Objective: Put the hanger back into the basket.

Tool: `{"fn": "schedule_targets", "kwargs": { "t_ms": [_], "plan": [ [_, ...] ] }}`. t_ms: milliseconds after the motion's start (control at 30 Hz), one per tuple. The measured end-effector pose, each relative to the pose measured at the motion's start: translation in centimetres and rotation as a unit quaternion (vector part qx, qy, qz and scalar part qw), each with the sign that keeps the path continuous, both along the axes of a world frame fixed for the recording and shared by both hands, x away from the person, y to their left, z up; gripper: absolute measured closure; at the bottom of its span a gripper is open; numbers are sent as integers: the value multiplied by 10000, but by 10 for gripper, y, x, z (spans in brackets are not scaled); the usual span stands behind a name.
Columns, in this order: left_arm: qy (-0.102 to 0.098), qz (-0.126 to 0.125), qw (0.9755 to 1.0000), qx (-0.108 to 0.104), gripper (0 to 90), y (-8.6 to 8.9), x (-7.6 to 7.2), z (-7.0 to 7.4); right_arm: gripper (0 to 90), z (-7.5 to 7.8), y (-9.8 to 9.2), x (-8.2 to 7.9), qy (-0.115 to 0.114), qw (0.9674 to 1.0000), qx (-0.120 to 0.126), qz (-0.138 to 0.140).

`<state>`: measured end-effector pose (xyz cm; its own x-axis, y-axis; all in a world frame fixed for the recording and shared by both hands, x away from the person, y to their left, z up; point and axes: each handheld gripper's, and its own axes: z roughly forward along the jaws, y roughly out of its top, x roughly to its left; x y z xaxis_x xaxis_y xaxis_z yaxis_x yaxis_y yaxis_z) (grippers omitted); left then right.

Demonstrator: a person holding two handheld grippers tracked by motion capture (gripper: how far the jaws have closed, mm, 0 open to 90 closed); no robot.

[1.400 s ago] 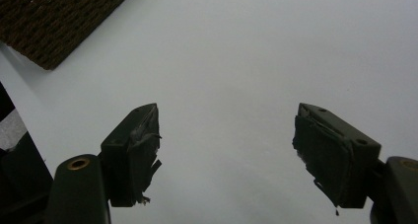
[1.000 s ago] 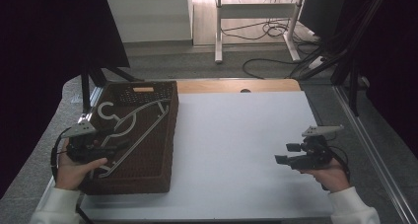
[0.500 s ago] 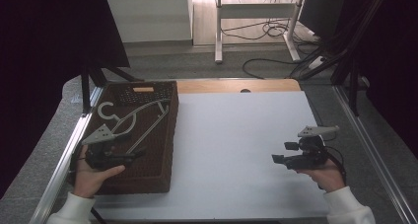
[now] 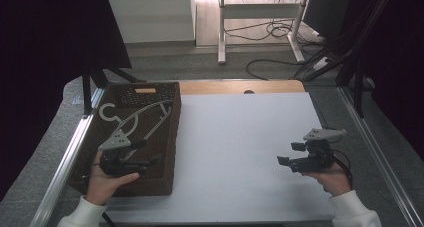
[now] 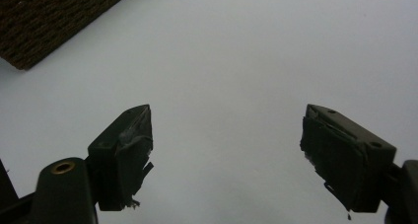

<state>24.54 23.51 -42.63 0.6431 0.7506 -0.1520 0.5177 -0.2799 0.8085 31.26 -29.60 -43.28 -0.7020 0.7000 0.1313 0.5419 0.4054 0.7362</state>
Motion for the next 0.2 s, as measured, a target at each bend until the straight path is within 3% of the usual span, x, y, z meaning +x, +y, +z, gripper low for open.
{"fn": "schedule_targets", "kwargs": {
  "t_ms": [200],
  "plan": [
    [3,37,10000,-81,220,-1,1,0,146,0,0,-1,-161,9999,24,-11]
  ]
}}
